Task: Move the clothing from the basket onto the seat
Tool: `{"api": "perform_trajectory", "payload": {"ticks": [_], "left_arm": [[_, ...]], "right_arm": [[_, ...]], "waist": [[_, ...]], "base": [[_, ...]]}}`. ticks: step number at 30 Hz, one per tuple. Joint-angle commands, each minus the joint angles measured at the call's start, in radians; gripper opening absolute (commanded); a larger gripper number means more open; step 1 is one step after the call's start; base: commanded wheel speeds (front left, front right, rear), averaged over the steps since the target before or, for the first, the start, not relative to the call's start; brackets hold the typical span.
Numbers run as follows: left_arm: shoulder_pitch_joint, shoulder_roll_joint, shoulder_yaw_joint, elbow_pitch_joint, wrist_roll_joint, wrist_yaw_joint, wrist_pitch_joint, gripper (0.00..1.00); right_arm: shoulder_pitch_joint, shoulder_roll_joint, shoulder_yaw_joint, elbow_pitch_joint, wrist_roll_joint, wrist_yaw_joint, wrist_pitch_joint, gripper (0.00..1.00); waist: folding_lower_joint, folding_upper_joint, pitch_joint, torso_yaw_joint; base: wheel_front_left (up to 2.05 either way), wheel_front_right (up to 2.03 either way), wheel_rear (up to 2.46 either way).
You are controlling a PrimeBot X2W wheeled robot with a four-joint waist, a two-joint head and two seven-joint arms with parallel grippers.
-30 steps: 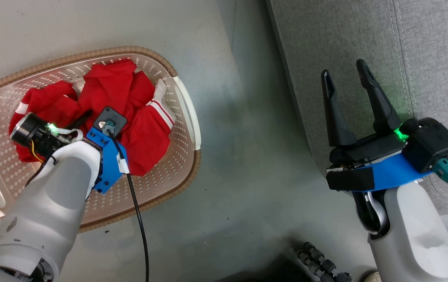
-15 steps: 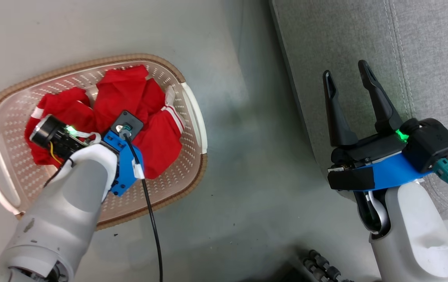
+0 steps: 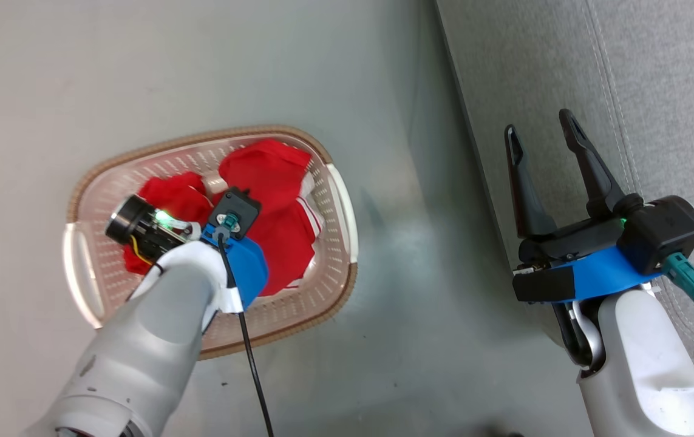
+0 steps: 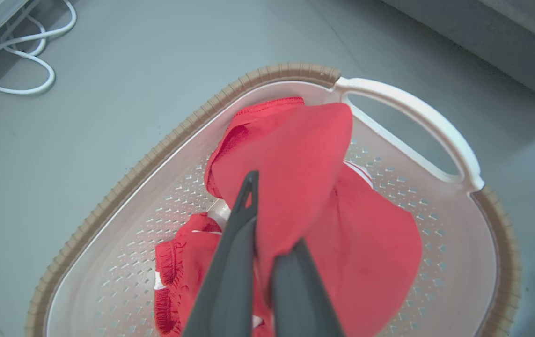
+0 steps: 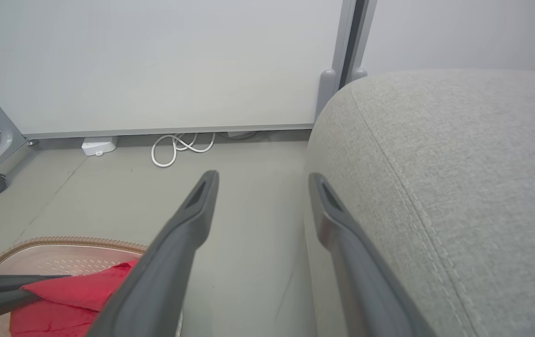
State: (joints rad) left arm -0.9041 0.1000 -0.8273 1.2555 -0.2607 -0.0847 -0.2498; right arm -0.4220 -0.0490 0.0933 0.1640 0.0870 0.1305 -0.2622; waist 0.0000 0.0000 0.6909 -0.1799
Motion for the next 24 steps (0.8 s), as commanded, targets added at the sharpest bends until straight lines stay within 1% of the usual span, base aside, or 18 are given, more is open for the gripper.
{"api": "perform_trajectory", "payload": {"ticks": [1,7,12,18,24], "left_arm": [[0.014,-0.006,0.01,-0.016,-0.015,-0.002,-0.011,0.0],[0.05,-0.018,0.036,-0.106,-0.036,0.011,-0.017,0.0],[0.1,0.0,0.087,-0.241,-0.049,0.028,-0.017,0.0],[0.154,0.019,0.144,-0.393,-0.034,0.042,-0.017,0.0],[0.199,0.037,0.205,-0.536,-0.003,0.068,-0.017,0.0]], "right_arm": [[0.02,-0.003,-0.004,0.005,-0.012,0.0,-0.004,1.0],[0.04,-0.003,-0.012,0.018,-0.026,0.0,-0.004,1.0],[0.072,-0.011,-0.017,0.031,-0.033,0.0,-0.004,1.0],[0.114,-0.02,-0.012,0.049,-0.027,0.0,-0.004,1.0],[0.152,-0.024,-0.01,0.064,-0.021,0.0,-0.004,1.0]], "waist": [[0.0,0.0,-0.049,0.034],[0.0,0.0,-0.119,0.067],[0.0,0.0,-0.195,0.099],[0.0,0.0,-0.284,0.128],[0.0,0.0,-0.371,0.144]], "base": [[0.0,0.0,0.0],[0.0,0.0,0.0],[0.0,0.0,0.0],[0.0,0.0,0.0],[0.0,0.0,0.0]]}}
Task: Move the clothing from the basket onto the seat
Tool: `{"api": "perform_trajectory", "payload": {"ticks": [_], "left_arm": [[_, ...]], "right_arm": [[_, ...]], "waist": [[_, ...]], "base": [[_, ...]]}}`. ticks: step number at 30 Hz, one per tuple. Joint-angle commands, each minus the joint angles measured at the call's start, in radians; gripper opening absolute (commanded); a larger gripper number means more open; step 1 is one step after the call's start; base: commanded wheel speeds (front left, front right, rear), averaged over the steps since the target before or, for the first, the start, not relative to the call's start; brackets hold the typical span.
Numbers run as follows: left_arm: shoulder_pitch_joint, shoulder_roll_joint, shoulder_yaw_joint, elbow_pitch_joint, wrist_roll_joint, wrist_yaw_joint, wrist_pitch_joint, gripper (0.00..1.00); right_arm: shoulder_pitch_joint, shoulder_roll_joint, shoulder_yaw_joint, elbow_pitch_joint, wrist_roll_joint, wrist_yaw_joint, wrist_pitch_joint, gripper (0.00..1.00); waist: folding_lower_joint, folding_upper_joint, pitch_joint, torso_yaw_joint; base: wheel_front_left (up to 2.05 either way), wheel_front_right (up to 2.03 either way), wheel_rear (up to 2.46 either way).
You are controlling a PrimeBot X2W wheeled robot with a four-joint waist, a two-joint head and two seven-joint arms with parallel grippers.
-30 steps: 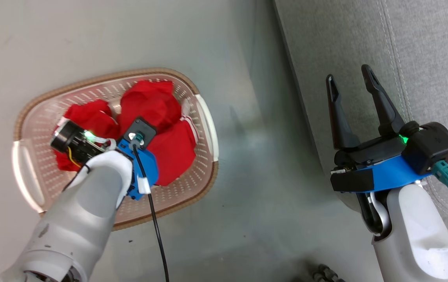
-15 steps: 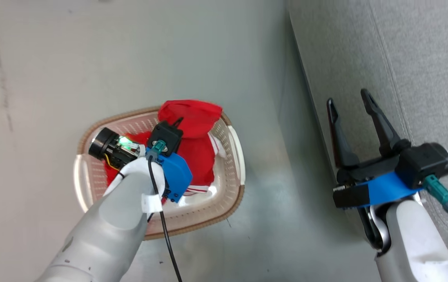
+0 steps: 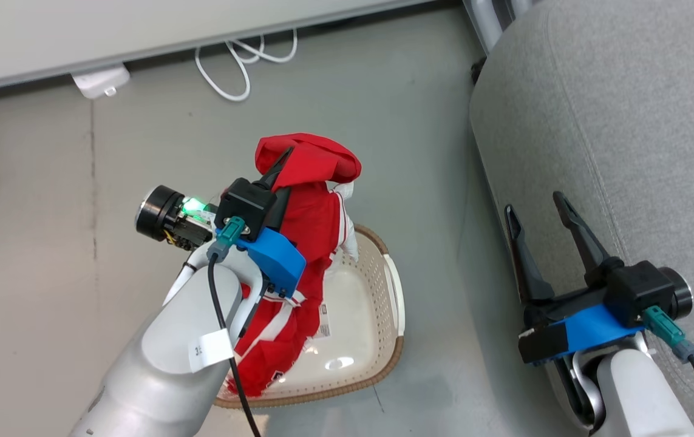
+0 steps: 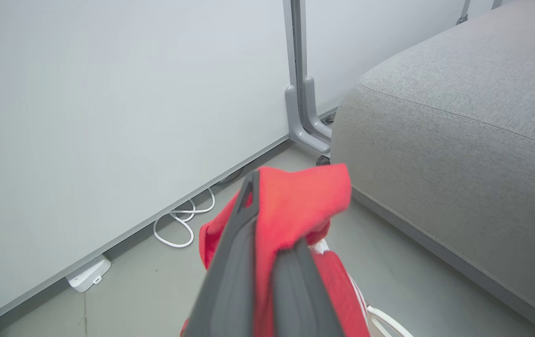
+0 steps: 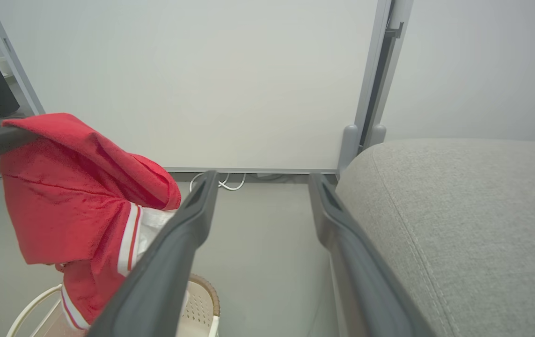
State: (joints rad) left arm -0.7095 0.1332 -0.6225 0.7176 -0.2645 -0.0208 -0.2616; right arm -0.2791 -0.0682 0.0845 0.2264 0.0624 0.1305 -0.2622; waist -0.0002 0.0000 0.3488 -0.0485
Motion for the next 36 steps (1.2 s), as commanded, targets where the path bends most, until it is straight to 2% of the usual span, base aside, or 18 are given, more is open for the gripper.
{"api": "perform_trajectory", "payload": {"ticks": [1,7,17,27,36], "left_arm": [[0.011,0.004,0.01,-0.017,0.003,0.004,-0.005,0.0],[0.011,-0.008,0.032,-0.11,0.035,-0.013,-0.005,0.0],[-0.058,-0.038,0.014,-0.195,0.081,-0.045,-0.005,0.0],[-0.093,-0.067,-0.025,-0.225,0.072,-0.066,-0.005,0.0],[-0.086,-0.074,-0.047,-0.219,0.067,-0.061,-0.005,0.0]], "right_arm": [[0.017,-0.005,0.0,0.003,0.004,0.0,-0.004,1.0],[0.063,-0.002,-0.001,0.014,0.008,0.0,-0.004,1.0],[0.114,0.004,0.0,0.027,0.014,0.0,-0.004,1.0],[0.152,0.009,-0.008,0.034,0.017,0.0,-0.004,1.0],[0.148,-0.001,0.005,0.022,0.009,0.0,-0.004,1.0]], "waist": [[0.0002,0.0,-0.042,0.014],[0.0002,0.0,-0.12,0.033],[0.0002,0.0,-0.21,0.058],[0.0002,0.0,-0.261,0.073],[0.0002,0.0,-0.27,0.076]], "base": [[0.0,0.0,0.0],[0.0,0.0,0.0],[0.0,0.0,0.0],[0.0,0.0,0.0],[0.0,0.0,0.0]]}}
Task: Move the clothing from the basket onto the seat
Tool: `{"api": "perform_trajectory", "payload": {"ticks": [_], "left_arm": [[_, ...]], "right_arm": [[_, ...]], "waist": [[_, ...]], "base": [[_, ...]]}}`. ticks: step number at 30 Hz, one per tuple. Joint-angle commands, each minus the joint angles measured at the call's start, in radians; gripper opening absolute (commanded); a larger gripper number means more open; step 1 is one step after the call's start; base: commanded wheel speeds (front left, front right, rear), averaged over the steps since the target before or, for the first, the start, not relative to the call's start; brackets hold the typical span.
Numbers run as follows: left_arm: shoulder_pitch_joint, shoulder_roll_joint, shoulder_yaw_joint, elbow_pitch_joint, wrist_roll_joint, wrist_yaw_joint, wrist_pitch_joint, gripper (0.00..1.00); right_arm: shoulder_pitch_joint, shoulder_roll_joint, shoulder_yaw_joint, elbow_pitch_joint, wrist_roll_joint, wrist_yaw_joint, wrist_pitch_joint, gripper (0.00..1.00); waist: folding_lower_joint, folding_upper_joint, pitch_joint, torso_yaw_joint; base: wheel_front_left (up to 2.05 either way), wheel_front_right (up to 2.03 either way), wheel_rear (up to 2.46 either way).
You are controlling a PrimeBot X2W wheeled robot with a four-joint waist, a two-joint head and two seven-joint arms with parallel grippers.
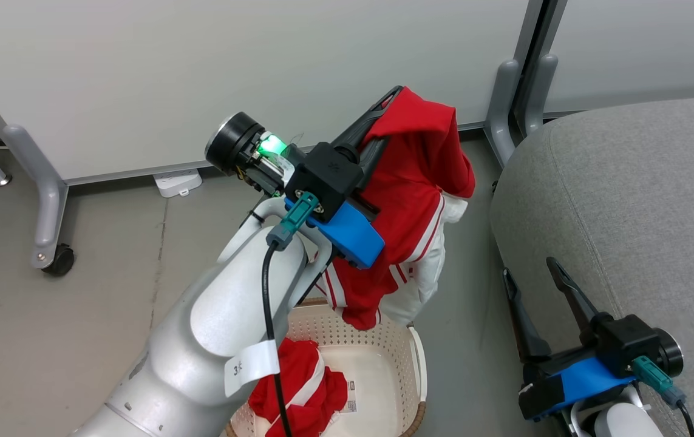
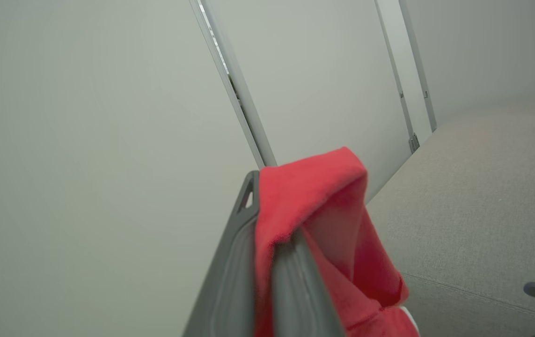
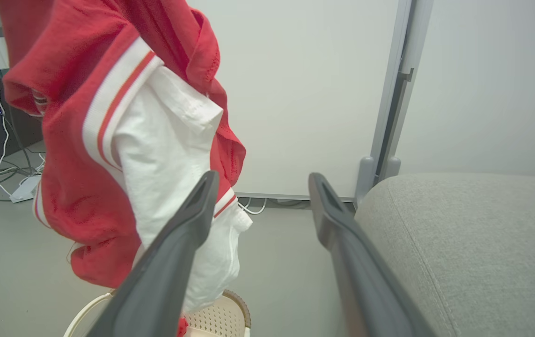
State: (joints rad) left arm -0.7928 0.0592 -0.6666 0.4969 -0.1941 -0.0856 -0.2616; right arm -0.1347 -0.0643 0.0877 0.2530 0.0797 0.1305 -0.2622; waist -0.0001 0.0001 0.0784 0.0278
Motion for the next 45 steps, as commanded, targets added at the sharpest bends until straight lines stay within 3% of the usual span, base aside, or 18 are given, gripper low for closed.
{"api": "perform_trajectory", "payload": {"ticks": [1,16,24,45], "left_arm": [[-0.002,-0.001,-0.003,0.002,-0.004,0.005,-0.005,0.0],[0.011,0.002,0.0,0.002,0.005,0.009,-0.005,0.0],[0.005,-0.004,-0.023,-0.011,0.005,0.003,-0.005,0.0],[-0.033,-0.009,-0.111,-0.067,-0.03,0.017,-0.005,0.0]], "right_arm": [[-0.002,-0.008,0.007,-0.008,-0.009,0.0,-0.004,1.0],[-0.146,-0.097,0.211,-0.068,-0.008,0.0,-0.004,1.0],[-0.258,-0.13,0.327,-0.042,0.002,0.0,-0.004,1.0],[-0.461,-0.113,0.415,0.215,0.01,0.0,-0.004,1.0]], "waist": [[0.0001,-0.0001,0.001,0.0],[0.0001,-0.0001,0.018,0.001],[0.0001,-0.0001,0.03,0.019],[0.0001,-0.0001,0.067,0.054]], "base": [[0.0,0.0,0.0],[0.0,0.0,0.0],[0.0,0.0,0.0],[0.0,0.0,0.0]]}}
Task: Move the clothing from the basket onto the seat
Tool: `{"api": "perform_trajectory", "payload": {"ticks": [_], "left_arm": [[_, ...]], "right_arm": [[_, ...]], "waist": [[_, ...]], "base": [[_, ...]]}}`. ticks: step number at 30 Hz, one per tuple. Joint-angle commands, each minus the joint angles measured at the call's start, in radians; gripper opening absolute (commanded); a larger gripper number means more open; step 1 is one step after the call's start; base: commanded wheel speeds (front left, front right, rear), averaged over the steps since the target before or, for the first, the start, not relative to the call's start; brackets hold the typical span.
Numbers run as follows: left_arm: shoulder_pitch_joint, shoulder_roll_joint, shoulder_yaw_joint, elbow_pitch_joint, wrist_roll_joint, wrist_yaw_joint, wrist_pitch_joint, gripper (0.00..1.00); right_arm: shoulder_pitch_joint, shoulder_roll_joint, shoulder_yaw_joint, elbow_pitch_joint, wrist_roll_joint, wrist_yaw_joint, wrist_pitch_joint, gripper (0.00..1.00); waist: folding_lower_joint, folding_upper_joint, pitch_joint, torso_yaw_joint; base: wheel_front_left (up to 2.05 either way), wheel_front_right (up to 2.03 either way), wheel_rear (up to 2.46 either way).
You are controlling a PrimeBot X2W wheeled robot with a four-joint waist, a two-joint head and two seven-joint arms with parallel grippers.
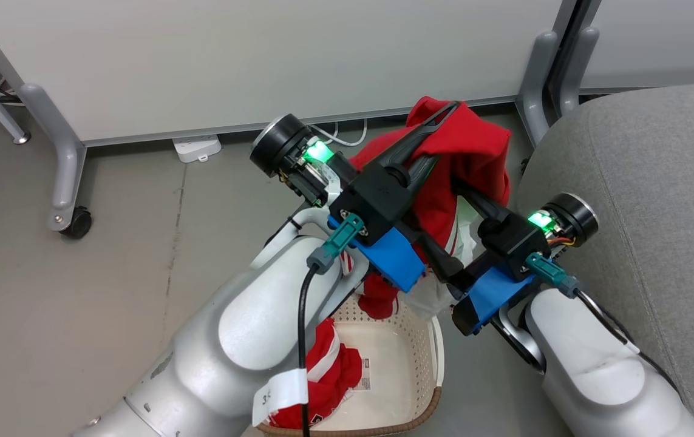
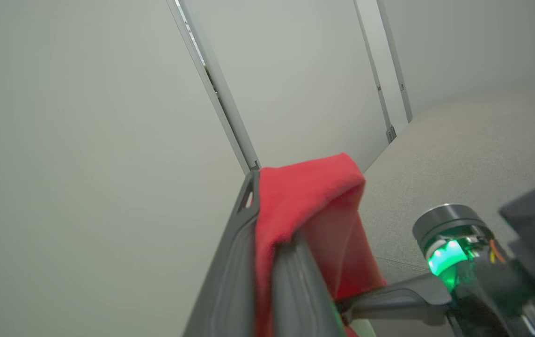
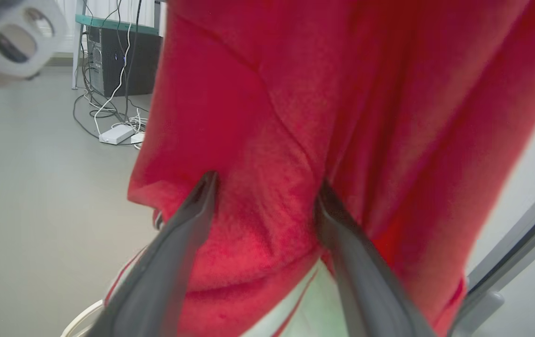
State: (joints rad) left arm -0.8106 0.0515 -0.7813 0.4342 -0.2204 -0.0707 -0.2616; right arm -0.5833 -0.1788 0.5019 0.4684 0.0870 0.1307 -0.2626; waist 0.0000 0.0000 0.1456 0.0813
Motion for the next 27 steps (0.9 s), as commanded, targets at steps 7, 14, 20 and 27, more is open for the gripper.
{"api": "perform_trajectory", "payload": {"ticks": [7,14,20,27], "left_arm": [[-0.032,-0.002,-0.015,-0.006,-0.017,0.011,-0.005,0.0],[-0.037,-0.002,-0.022,-0.002,-0.026,0.018,-0.005,0.0],[-0.036,-0.002,-0.024,0.004,-0.025,0.019,-0.005,0.0],[-0.033,-0.002,-0.026,0.009,-0.026,0.019,-0.005,0.0]], "right_arm": [[-0.048,0.017,0.023,0.058,0.025,0.0,-0.003,0.0],[-0.053,0.017,0.035,0.067,0.04,0.0,-0.003,0.0],[-0.048,0.013,0.039,0.066,0.044,0.0,-0.003,0.0],[-0.048,0.011,0.041,0.059,0.048,0.0,-0.003,0.0]], "waist": [[0.0,0.0,0.004,0.002],[0.0,0.0,0.001,0.002],[0.0,0.0,-0.003,0.0],[0.0,0.0,0.0,0.0]], "base": [[0.0,0.0,0.0],[0.0,0.0,0.0],[0.0,0.0,0.0],[0.0,0.0,0.0]]}}
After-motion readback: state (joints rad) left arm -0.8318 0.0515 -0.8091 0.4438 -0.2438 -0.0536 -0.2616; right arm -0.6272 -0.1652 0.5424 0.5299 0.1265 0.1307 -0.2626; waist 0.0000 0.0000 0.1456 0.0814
